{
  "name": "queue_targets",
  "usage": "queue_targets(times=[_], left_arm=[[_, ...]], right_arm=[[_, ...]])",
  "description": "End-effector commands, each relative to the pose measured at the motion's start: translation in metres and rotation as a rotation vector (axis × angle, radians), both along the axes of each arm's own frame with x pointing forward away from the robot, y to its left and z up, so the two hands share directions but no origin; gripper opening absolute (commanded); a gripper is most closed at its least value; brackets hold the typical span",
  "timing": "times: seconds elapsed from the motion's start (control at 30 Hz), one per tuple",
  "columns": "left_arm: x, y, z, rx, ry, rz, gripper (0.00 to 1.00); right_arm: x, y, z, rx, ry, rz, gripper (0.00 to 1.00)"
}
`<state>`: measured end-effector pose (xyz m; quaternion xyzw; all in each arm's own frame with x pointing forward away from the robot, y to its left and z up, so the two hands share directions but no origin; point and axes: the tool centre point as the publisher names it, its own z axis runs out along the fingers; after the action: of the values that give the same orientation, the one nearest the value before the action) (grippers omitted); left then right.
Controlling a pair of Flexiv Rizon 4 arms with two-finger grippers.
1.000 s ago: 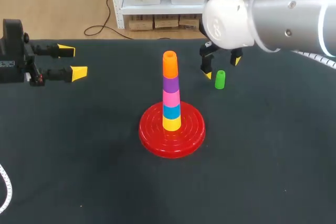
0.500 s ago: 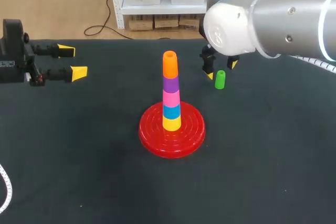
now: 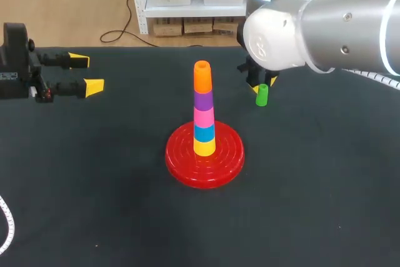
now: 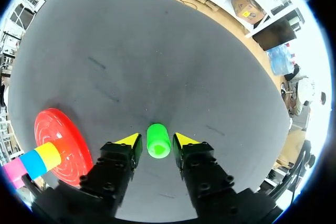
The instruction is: Pick up and stack the cylinders on the red base in this order: pink,purple,orange,green
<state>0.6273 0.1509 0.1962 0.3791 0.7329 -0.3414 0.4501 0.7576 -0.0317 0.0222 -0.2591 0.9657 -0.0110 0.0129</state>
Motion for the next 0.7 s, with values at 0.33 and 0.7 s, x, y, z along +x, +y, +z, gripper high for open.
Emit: queue_targets(times=[0.33, 0.7], left_arm=[[0.0002, -0.0003, -0.0023, -0.005, -0.007, 0.003, 1.0], [0.0002, -0.0003, -0.0023, -0.005, -0.007, 0.003, 1.0]], right_arm=[[-0.0027, -0.0027, -0.0012, 0.014, -0.006, -0.016, 0.31], [-0.0032, -0.0048, 0.005, 0.01, 0.006, -0.01, 0.0]])
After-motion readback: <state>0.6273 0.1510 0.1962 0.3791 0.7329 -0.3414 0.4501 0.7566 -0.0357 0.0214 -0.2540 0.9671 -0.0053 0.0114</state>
